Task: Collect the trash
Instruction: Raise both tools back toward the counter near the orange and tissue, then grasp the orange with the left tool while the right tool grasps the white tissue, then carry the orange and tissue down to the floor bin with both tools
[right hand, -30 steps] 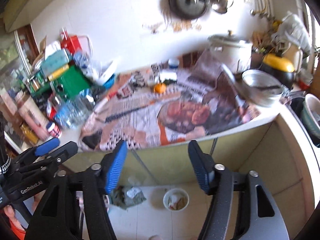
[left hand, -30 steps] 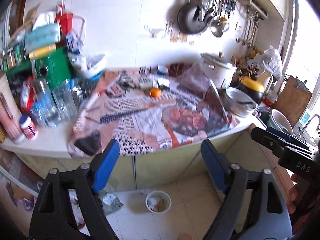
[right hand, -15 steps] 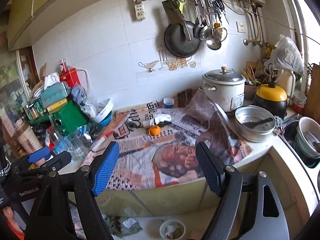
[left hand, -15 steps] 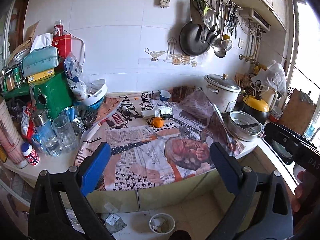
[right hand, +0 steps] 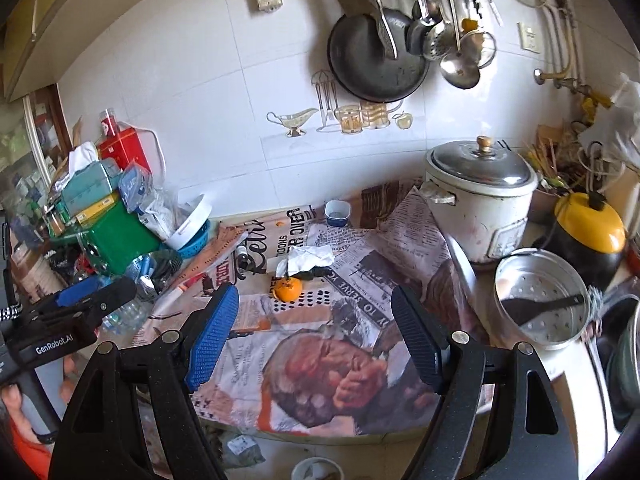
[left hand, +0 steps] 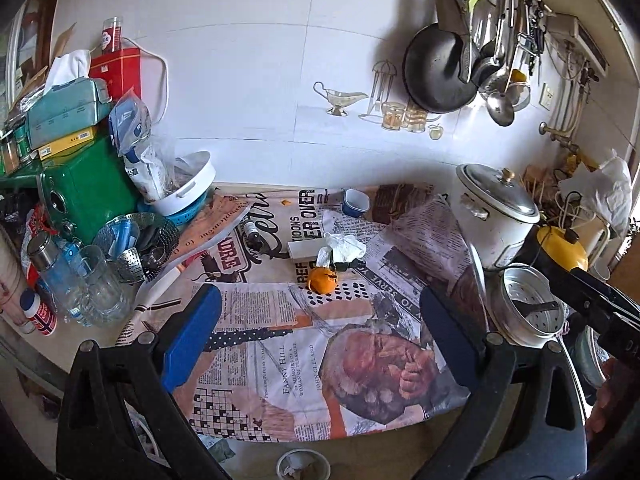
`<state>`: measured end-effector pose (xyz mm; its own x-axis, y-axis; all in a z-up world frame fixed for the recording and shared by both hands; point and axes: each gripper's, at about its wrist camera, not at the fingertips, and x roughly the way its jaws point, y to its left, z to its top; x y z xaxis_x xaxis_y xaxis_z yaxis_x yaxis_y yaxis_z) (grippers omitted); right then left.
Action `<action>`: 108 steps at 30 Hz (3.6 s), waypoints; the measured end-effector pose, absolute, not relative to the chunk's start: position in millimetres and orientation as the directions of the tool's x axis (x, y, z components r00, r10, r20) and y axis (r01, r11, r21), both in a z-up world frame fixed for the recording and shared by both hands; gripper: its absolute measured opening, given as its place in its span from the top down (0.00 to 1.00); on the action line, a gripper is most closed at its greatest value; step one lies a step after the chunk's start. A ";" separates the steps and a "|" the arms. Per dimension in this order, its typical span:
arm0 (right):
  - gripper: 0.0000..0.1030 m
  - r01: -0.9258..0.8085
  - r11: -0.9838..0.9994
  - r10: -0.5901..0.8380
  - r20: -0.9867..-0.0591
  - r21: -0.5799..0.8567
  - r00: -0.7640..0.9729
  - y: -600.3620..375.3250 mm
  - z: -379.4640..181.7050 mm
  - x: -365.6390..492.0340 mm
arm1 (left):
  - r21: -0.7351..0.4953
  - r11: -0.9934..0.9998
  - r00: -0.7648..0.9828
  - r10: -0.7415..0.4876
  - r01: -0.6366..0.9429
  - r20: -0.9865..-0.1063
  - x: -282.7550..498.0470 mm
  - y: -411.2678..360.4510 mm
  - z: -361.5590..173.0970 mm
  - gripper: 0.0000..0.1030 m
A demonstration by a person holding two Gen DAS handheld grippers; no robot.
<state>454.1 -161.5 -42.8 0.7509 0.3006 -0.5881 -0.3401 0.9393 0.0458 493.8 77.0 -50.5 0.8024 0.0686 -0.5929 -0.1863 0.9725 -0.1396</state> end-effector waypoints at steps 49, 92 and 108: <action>0.26 -0.165 0.976 0.205 -0.845 0.141 0.493 -77.8 -220.0 719.3 | -0.162 0.984 0.509 -0.102 -0.076 -0.855 712.7 190.4 -258.9 0.68; 0.90 -0.473 0.871 0.432 -0.670 0.134 0.604 -149.0 -83.9 568.8 | -0.167 0.975 0.781 0.010 -0.146 -0.625 577.1 72.7 -95.5 0.68; 0.90 -0.439 0.882 0.425 -0.695 0.173 0.580 -98.8 -119.2 424.9 | -0.157 0.985 0.769 -0.051 -0.065 -0.638 428.2 103.5 -112.8 0.68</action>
<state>424.9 -98.8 -119.2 0.5801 0.4251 -0.6949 -0.4387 0.8818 0.1732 428.2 103.5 -112.8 0.7687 -0.0506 -0.6376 -0.0651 0.9855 -0.1567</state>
